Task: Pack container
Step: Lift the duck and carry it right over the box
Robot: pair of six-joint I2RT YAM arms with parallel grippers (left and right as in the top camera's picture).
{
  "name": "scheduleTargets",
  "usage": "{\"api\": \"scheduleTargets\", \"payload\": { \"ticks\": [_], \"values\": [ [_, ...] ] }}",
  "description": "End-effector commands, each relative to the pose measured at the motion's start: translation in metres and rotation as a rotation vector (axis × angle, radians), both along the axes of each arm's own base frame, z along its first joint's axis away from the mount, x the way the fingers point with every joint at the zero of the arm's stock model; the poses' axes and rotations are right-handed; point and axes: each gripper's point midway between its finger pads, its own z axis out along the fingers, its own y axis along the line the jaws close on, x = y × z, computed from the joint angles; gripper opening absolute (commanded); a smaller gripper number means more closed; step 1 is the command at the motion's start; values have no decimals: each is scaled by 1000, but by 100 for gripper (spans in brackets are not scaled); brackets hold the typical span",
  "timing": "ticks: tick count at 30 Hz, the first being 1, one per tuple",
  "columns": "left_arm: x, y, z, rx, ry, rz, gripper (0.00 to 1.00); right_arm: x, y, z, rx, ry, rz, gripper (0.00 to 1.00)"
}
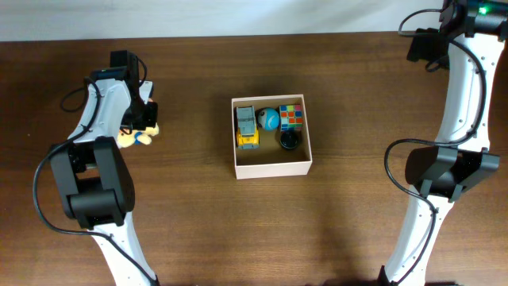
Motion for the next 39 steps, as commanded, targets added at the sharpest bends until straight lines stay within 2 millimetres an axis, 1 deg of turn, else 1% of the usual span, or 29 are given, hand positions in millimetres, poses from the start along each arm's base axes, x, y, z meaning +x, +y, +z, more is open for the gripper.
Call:
{"api": "scheduleTargets", "payload": {
  "ticks": [1, 7, 12, 20, 27, 30, 33, 35, 39],
  "values": [
    [-7, -2, -5, -24, 21, -1, 2, -1, 0, 2, 0, -8, -14, 99],
    [-11, -6, -2, -26, 41, -6, 2, -1, 0, 2, 0, -8, -14, 99],
    [-12, -6, 11, -27, 55, -6, 2, -1, 0, 2, 0, -8, -14, 99],
    [-4, -6, 44, -25, 31, -7, 2, -1, 0, 2, 0, -8, -14, 99],
    [3, -8, 81, -23, -1, -9, 2, -1, 0, 2, 0, -8, -14, 99],
    [6, -16, 102, -22, -25, -20, 2, -1, 0, 2, 0, -8, -14, 99],
    [11, -31, 124, -20, -61, -51, 2, -1, 0, 2, -1, -8, -14, 99],
    [15, -43, 138, -20, -93, -74, 2, -1, 0, 2, 0, -8, -14, 99],
    [21, -78, 165, -25, -160, -140, 2, -1, 0, 2, 0, -8, -14, 99]
  ]
}}
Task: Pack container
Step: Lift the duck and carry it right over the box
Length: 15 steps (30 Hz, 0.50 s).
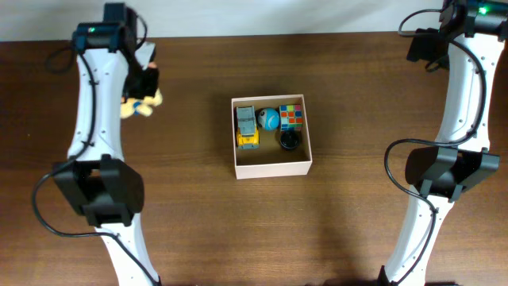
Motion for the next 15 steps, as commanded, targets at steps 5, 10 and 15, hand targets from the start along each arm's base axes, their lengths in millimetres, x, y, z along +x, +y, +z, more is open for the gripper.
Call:
{"api": "scheduleTargets", "payload": {
  "ticks": [5, 10, 15],
  "values": [
    [5, -73, 37, -47, -106, -60, 2, -1, 0, 2, 0, -8, -14, 99],
    [-10, -126, 36, -76, -90, -85, 2, -1, 0, 2, 0, -8, -14, 99],
    [-32, -179, 34, -78, -67, -198, 2, -1, 0, 2, 0, -8, -14, 99]
  ]
}}
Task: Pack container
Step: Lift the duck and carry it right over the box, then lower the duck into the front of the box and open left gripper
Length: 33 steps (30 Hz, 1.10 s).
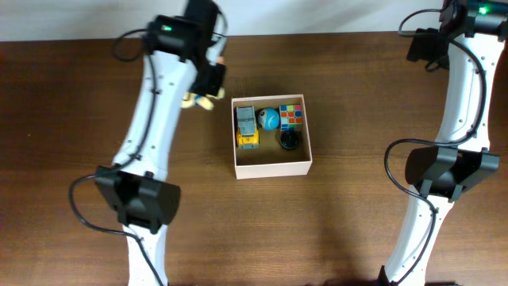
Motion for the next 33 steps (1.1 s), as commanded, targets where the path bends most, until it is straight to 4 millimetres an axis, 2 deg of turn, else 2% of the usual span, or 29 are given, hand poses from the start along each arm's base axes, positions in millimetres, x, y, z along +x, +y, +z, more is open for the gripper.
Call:
{"api": "scheduleTargets", "payload": {
  "ticks": [1, 6, 14, 18, 22, 26, 33],
  "values": [
    [-14, -35, 7, -28, -7, -38, 2, -1, 0, 2, 0, -8, -15, 99],
    [-41, -77, 5, -23, 18, -121, 2, -1, 0, 2, 0, -8, -15, 99],
    [-69, -124, 2, -42, 26, -166, 2, -1, 0, 2, 0, -8, -15, 99],
    [-76, -133, -4, -41, 38, -168, 2, -1, 0, 2, 0, -8, -15, 99],
    [-79, -134, -19, -24, 65, -169, 2, -1, 0, 2, 0, -8, -15, 99],
    [-83, -133, -45, -3, 116, -169, 2, -1, 0, 2, 0, -8, -15, 99],
    [-103, -146, -87, -38, 226, -199, 2, -1, 0, 2, 0, -8, -15, 99]
  ]
}}
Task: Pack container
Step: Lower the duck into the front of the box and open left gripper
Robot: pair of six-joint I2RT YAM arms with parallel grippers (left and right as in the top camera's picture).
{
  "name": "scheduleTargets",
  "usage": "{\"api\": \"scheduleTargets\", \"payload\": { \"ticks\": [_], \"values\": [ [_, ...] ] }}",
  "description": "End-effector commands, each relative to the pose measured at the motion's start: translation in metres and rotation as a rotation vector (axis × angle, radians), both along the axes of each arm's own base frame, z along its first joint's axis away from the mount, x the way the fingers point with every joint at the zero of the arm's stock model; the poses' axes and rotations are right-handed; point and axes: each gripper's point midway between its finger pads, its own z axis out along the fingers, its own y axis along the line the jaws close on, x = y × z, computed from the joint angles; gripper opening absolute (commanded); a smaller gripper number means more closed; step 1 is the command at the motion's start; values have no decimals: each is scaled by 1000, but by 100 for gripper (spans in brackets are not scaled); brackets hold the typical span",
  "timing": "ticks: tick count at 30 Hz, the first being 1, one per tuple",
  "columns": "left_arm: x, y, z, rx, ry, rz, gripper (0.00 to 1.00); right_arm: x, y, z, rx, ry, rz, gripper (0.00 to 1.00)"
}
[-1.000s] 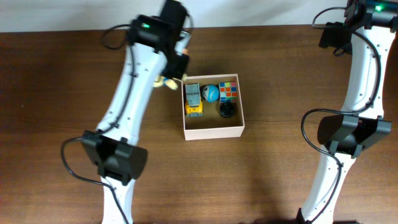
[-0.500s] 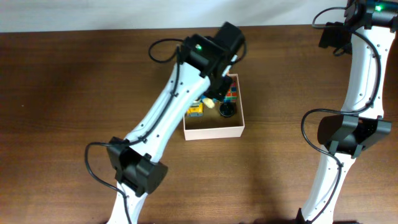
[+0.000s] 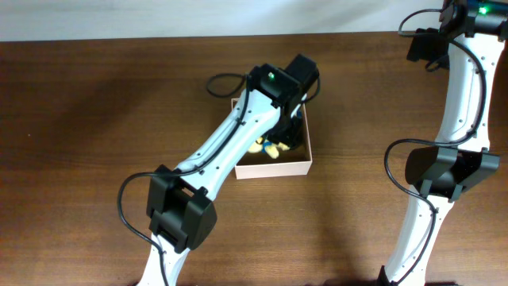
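A white cardboard box (image 3: 274, 168) sits mid-table in the overhead view. My left arm reaches across it, with the left gripper (image 3: 281, 141) inside the box's front half and shut on a small yellow and cream toy (image 3: 264, 148) with a blue spot. The toy hangs low over the box floor. The arm hides the truck, the ball, the colour cube and the dark round item inside. My right gripper (image 3: 423, 49) is raised at the far right corner, away from the box; its fingers are too small to tell apart.
The brown wooden table (image 3: 95, 159) carries only the box. The right arm's base and links (image 3: 444, 171) stand along the right side, and the left arm's base (image 3: 178, 214) is at the front left of the box.
My left gripper was just outside the box's far-left corner with the toy in it. It now stands over the inside of the box, toy still in its grip. The right arm has kept still.
My left gripper was down on the yellow toy at the table's left side. It then held the toy farther back, later beside the box's far-left corner, and now inside the box. The right arm stayed raised at the far right throughout.
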Motion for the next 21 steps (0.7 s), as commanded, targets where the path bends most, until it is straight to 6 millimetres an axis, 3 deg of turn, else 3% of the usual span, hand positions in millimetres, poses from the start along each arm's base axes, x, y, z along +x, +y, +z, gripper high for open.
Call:
{"api": "scheduleTargets", "payload": {
  "ticks": [1, 8, 21],
  "values": [
    [-12, -7, -12, -20, 48, -6, 2, -1, 0, 2, 0, -8, -14, 99],
    [-19, -13, -22, -12, 56, -26, 2, -1, 0, 2, 0, -8, -14, 99],
    [-4, -6, -22, 42, -24, -24, 2, -1, 0, 2, 0, -8, -14, 99]
  ]
}}
